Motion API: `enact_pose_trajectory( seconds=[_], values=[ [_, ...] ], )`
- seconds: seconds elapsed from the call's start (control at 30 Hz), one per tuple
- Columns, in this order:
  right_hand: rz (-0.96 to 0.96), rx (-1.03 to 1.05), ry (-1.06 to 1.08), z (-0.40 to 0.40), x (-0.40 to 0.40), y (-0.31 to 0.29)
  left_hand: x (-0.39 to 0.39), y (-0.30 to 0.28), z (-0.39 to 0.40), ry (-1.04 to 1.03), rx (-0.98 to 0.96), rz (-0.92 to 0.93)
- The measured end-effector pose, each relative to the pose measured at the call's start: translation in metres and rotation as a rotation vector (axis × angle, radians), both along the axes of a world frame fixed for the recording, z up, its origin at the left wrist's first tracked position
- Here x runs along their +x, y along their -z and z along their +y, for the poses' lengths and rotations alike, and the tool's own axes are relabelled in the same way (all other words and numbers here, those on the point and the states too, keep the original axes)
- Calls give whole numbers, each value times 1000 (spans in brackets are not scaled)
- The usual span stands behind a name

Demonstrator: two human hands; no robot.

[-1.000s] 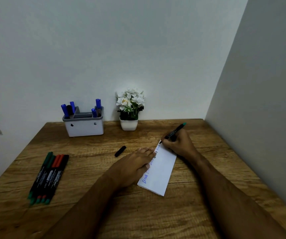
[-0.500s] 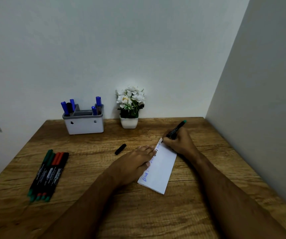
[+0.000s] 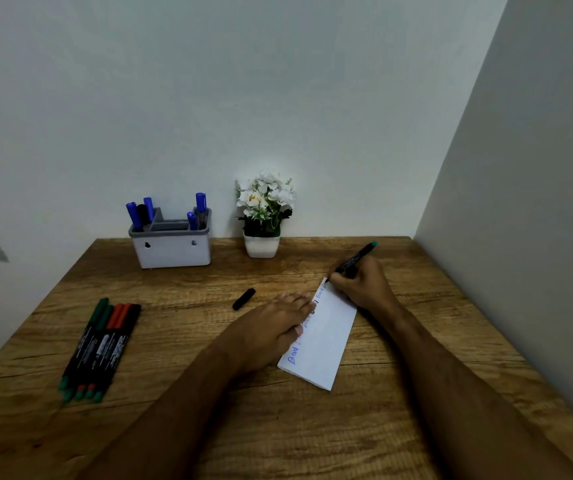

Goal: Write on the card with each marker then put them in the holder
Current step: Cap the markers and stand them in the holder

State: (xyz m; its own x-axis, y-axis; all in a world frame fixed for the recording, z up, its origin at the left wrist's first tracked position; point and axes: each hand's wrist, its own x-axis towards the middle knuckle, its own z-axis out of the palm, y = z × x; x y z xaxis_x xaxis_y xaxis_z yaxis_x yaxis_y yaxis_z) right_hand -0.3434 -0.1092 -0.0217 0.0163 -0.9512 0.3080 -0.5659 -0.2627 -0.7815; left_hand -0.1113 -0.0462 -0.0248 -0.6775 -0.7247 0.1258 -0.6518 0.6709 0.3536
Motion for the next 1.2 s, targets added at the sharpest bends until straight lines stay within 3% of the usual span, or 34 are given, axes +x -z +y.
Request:
enact_pose_trajectory(
  seconds=[0.93,1.2],
  values=[
    [-6,0,60,-1,0,1,1,15,-10,1,-29,29],
    [-104,-16,91,2,1,-2,2,17,-12,-18,-23,79]
  ],
)
